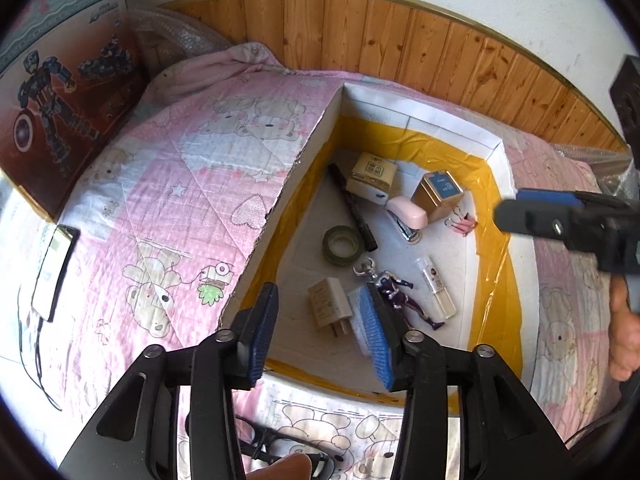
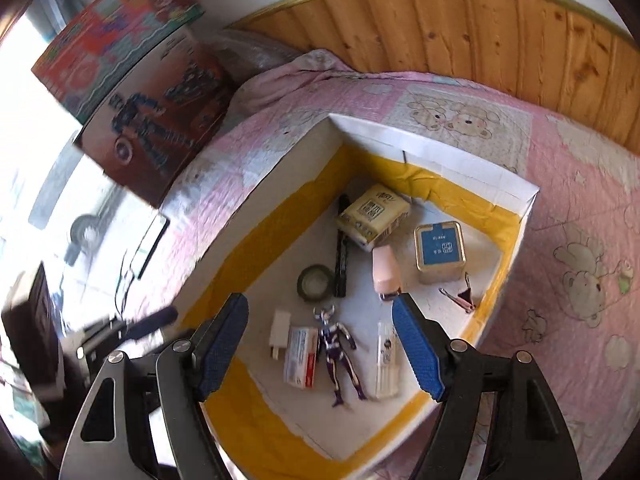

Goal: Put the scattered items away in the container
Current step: 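Withdraw both open tools up from the box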

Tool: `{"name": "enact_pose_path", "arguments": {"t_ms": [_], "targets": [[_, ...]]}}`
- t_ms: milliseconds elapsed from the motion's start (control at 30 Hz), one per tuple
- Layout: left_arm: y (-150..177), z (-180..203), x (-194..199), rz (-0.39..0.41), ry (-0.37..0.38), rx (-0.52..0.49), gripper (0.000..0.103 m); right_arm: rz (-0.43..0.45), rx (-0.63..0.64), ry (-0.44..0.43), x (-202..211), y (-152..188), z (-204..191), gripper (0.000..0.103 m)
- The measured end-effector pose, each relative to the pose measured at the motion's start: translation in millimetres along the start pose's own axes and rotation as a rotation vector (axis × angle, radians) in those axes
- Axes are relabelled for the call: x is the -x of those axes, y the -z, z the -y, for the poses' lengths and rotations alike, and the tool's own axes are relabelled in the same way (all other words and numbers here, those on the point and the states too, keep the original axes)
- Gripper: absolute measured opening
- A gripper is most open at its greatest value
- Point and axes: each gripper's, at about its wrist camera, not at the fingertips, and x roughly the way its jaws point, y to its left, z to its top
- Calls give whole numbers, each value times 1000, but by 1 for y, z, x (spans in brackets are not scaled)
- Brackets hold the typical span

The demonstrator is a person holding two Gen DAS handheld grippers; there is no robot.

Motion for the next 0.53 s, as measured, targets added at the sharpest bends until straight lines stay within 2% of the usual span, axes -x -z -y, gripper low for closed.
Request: {"name": "enact_pose_path", "arguments": {"t_ms": [133,267,533], "targets": [[4,12,4,16,-5,-36,61,19,189,106,30,38,-24,78],[7,19,9,26,-3,-37,61,12,347,238,38,54,-45,78],[11,29,15,48,-31,-50,61,-27,429,315,29,72,-51,78]]}}
